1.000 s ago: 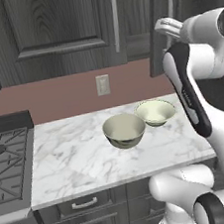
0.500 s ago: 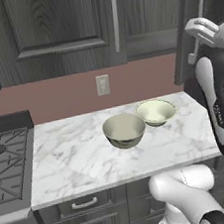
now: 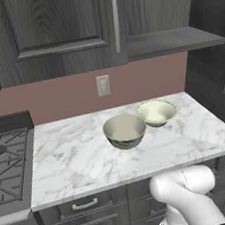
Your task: Open the cabinet. Pick the bowls from the counter and place them in the cabinet. Then close the cabinet.
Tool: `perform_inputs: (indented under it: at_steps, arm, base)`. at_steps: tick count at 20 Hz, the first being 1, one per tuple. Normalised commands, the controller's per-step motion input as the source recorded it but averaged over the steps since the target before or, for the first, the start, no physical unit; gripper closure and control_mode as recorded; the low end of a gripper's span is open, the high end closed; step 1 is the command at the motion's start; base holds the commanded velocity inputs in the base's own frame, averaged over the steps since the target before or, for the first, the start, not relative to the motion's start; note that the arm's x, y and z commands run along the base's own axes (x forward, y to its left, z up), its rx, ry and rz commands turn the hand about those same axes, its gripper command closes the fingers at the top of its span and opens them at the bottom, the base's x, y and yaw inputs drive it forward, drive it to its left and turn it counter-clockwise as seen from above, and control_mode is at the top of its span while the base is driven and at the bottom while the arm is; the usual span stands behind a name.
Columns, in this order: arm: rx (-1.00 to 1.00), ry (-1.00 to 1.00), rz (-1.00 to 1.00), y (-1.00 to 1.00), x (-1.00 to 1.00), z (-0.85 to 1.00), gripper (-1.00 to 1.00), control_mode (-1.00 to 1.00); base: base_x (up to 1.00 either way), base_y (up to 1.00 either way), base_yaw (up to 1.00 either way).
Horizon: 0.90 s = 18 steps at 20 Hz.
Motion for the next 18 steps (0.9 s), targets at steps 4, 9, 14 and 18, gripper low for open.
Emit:
perform_inputs:
  at_steps: [4, 9, 14, 18]
  arm:
    - [0.04, -0.15, 0.0, -0.71, -0.83, -0.15, 1.0, -1.0]
    - [0.02, -0.05, -0.04, 0.16, -1.0, -0.16, -1.0, -1.0]
    - [0.04, -0.09, -0.17, 0.29, -1.0, 0.0, -1.0, -1.0]
    - [0.0, -0.1, -0.22, 0.67, -1.0, 0.0, -1.0, -1.0]
  base:
    - [0.0, 0.0, 0.0]
    - [0.0, 0.0, 0.0]
    - [0.0, 0.0, 0.0]
    - [0.0, 0.0, 0.0]
